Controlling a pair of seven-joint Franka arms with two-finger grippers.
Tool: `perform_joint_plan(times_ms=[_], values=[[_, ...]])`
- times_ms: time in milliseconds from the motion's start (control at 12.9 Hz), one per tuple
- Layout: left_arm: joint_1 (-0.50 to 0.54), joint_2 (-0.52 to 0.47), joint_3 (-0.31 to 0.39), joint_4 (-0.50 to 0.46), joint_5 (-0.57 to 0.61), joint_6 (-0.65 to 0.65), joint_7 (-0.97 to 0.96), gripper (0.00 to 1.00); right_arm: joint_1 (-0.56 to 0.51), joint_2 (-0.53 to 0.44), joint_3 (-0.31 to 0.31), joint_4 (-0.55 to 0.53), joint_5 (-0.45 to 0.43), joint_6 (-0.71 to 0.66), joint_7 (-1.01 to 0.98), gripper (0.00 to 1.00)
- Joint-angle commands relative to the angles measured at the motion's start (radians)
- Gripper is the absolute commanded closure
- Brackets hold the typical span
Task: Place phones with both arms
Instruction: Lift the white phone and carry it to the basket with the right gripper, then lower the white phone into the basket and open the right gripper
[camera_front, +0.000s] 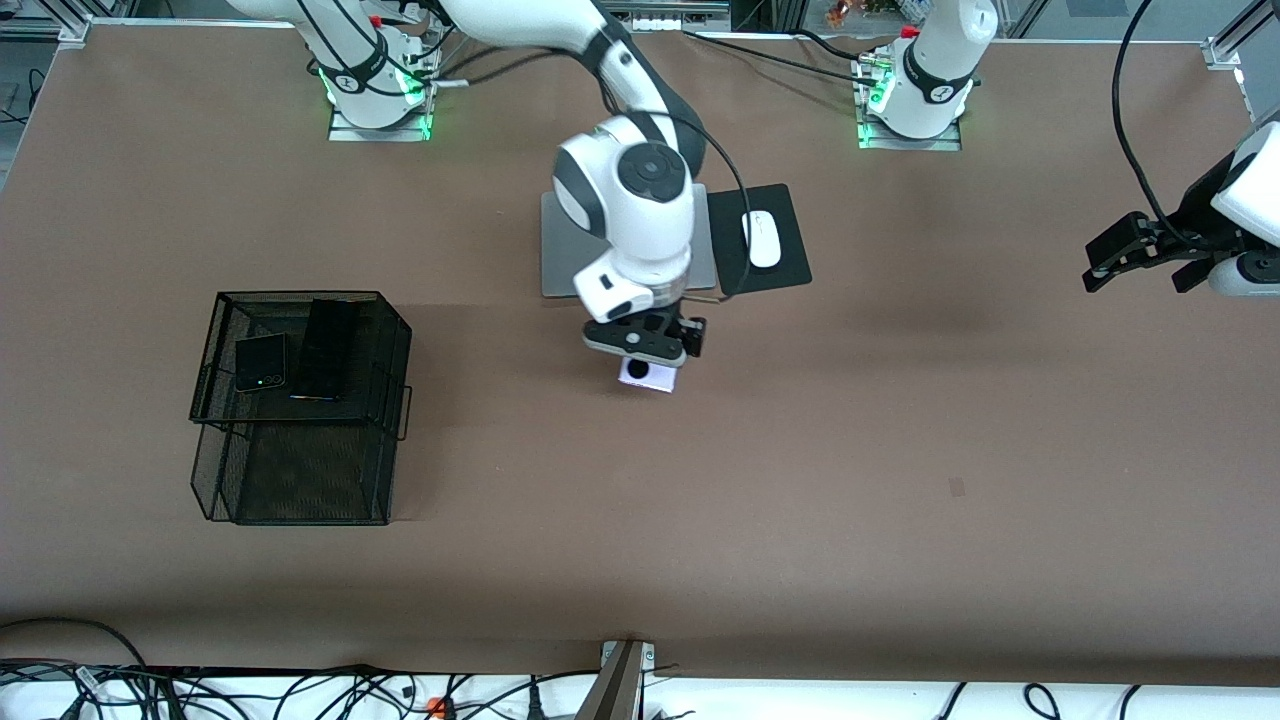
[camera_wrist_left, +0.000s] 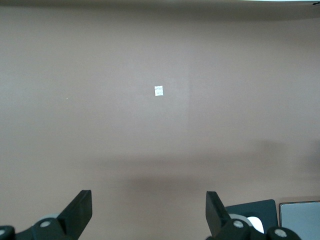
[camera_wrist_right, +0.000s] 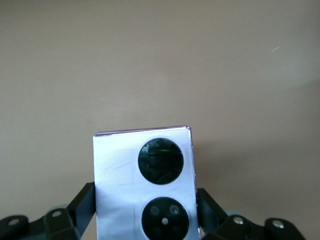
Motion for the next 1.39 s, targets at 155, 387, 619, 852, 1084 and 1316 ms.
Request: perform_joint_plan(times_ms=[155, 387, 619, 852, 1084, 1316], values=[[0.001, 0.014, 0.004, 0.031, -0.022, -0.023, 0.021, 0.0, -0.015, -0.142, -0.172, -0.113, 0.004, -0.182, -0.348, 1.0], [0.001, 0.014, 0.003, 0.031, -0.022, -0.023, 0.021, 0.0, -0.112, -0.21, -0.223, -0.195, 0.029, -0.184, -0.618, 1.0], [-0.002, 0.014, 0.003, 0.032, -0.02, -0.023, 0.014, 0.0, -0.273, -0.213, -0.223, -0.195, 0.076, -0.175, -0.899, 1.0], [0.001, 0.014, 0.004, 0.031, -0.019, -0.023, 0.018, 0.0, -0.432, -0.17, -0.219, -0.189, 0.177, -0.13, -1.152, 1.0], [0.013, 0.014, 0.004, 0.031, -0.013, -0.037, 0.02, 0.0, -0.514, -0.077, -0.214, -0.187, 0.311, -0.018, -1.286, 1.0], [0.003, 0.011, -0.006, 0.031, -0.009, -0.042, 0.018, 0.0, -0.542, 0.012, -0.213, -0.187, 0.429, 0.049, -1.289, 1.0]])
